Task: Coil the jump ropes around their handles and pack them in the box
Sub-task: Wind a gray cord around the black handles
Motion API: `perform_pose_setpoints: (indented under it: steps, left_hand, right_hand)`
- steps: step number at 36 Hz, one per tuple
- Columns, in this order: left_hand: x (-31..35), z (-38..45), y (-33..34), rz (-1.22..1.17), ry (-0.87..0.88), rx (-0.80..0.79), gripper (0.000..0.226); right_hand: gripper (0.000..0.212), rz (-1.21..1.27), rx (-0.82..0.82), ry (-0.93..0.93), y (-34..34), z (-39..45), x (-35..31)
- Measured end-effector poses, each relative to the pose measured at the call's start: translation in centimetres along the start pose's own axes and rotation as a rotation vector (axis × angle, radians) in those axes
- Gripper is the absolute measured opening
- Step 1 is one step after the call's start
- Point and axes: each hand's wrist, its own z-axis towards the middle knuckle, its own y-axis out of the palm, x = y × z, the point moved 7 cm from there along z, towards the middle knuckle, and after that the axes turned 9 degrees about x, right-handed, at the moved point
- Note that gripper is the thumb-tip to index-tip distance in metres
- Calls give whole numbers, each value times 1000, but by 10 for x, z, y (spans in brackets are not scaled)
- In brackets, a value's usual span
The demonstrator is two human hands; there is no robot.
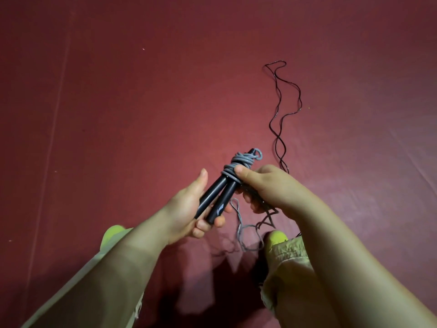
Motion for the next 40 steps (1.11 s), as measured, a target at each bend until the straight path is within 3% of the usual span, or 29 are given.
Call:
perform_pose_setpoints:
  steps: [10,13,17,20,26,32,35,38,40]
  left_hand:
    - [4,6,0,-55,-6,57,79]
    - [5,11,-9,56,69,199,70]
    - [17,12,-21,513,273,435,54]
    - [21,11,-17,704,347,445,45]
    - [28,11,-20,691,418,465,22]
    - [22,6,-8,140,403,192,25]
    - [16,-3,11,-228,211,-161,45]
    - [17,-20,36,-423,104,-627,81]
    - [16,-30,50,-542,69,-805,78]
  right_hand:
    - [64,-301,273,-56,-13,5,-7]
    - [61,-333,284,-57,-8,7,-4]
    - [53,-64,161,65,15,8,10]
    - [56,104,123,151,19,5,11]
    - [53,38,177,56,12,4,1]
    - [46,55,244,-183,5,3,-16]
    - [37,262,260,-189,2,0,-20]
    - [34,648,68,-164,11,-5,-26]
    - [35,736,-27,-167,16,-9,-32]
